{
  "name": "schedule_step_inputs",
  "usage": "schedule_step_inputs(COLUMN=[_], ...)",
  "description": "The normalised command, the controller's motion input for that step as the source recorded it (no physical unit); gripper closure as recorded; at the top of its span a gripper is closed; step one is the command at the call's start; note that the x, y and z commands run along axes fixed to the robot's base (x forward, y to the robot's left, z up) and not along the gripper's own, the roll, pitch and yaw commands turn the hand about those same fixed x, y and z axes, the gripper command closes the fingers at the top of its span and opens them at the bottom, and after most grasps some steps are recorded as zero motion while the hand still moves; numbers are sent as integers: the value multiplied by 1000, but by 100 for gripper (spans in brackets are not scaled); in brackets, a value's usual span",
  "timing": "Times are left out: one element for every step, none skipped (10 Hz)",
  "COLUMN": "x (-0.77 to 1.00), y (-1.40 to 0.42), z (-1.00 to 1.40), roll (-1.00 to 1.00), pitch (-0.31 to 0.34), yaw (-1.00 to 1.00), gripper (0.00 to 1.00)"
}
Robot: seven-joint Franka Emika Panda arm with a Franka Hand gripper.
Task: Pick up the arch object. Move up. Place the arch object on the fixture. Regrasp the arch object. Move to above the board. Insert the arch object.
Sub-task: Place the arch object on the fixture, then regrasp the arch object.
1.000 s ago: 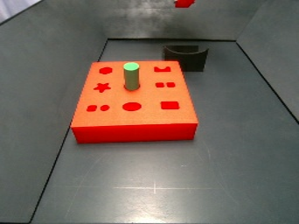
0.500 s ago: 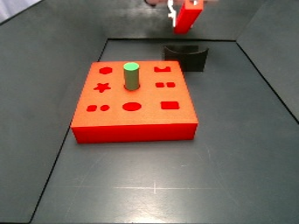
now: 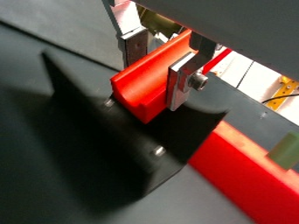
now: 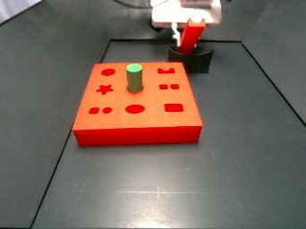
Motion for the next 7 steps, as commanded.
schedule_step_inputs(x=[173, 150, 98, 82, 0, 0, 0], y=[104, 93, 82, 67, -500, 0, 0], z=[-875, -742, -550, -550, -167, 0, 1000], roll=[-145, -140, -104, -104, 0, 0, -85], pitch=[35, 28, 16, 18, 0, 0, -9], yaw=[-112, -110, -91, -86, 0, 0, 62], gripper=[100, 100, 100, 100, 100, 0, 0])
